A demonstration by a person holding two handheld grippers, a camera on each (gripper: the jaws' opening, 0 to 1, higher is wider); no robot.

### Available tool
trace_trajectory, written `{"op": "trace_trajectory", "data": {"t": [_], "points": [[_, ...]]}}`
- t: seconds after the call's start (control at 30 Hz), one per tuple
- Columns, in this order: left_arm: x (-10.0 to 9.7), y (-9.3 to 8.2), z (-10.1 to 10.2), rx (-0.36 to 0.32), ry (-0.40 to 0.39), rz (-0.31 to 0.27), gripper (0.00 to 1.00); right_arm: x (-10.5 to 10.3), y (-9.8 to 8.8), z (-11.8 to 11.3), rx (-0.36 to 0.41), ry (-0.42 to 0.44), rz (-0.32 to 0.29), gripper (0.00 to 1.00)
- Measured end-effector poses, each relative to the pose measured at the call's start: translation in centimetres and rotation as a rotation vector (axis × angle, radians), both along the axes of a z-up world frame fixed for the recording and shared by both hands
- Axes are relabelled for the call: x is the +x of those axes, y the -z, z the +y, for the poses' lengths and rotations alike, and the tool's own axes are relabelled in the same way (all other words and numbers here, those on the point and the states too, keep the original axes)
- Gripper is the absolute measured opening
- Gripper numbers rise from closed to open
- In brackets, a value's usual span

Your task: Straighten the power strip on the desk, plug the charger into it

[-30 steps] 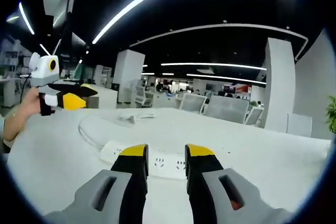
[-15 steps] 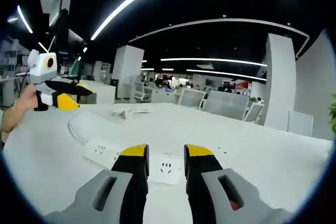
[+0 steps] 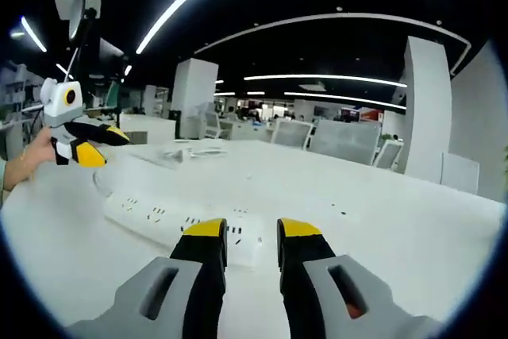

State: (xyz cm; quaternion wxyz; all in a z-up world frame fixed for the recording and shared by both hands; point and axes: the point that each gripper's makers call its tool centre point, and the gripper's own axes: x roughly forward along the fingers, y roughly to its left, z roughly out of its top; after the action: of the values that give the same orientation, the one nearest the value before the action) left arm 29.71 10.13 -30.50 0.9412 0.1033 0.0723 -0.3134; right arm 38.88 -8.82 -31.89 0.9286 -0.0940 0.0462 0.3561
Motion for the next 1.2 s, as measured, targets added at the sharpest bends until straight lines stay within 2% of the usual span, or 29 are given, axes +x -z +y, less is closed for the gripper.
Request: {"op": "trace_trajectory", "data": {"t": [0.07, 0.2, 0.37, 0.47, 0.6, 0.83, 1.2], "points": [[-0.2, 0.4, 0.0, 0.002, 0.001, 0.010, 0.39, 0.2, 0.5, 0.0, 0.009, -0.001, 0.016, 0.25], [-1.0, 0.8, -0.6, -0.038, 0.024, 0.043, 0.40, -0.1, 1.0, 0.2, 0.045, -0.015, 0.036, 0.25], [-1.6, 1.8, -1.0, -0.040, 0.031, 0.073, 0.40, -0.3, 1.8, 0.2, 0.096, -0.023, 0.066, 0.25], [-2.1, 2.0, -1.6, -0.099, 0.051, 0.118, 0.40, -0.6, 2.2, 0.1, 0.129, -0.026, 0.088, 0.25], [-2.1, 2.2, -1.6, -0.085, 0.047, 0.120, 0.40, -0.9, 1.8, 0.2, 0.159, -0.036, 0.080, 0.23], [-2.3, 3.7, -1.9, -0.035, 0.038, 0.153, 0.40, -1.6, 2.5, 0.7, 0.132, -0.066, 0.081, 0.23], [-2.6, 4.8, -2.3, -0.011, 0.046, 0.188, 0.40, -1.6, 2.8, 1.1, 0.099, -0.091, 0.080, 0.23]]}}
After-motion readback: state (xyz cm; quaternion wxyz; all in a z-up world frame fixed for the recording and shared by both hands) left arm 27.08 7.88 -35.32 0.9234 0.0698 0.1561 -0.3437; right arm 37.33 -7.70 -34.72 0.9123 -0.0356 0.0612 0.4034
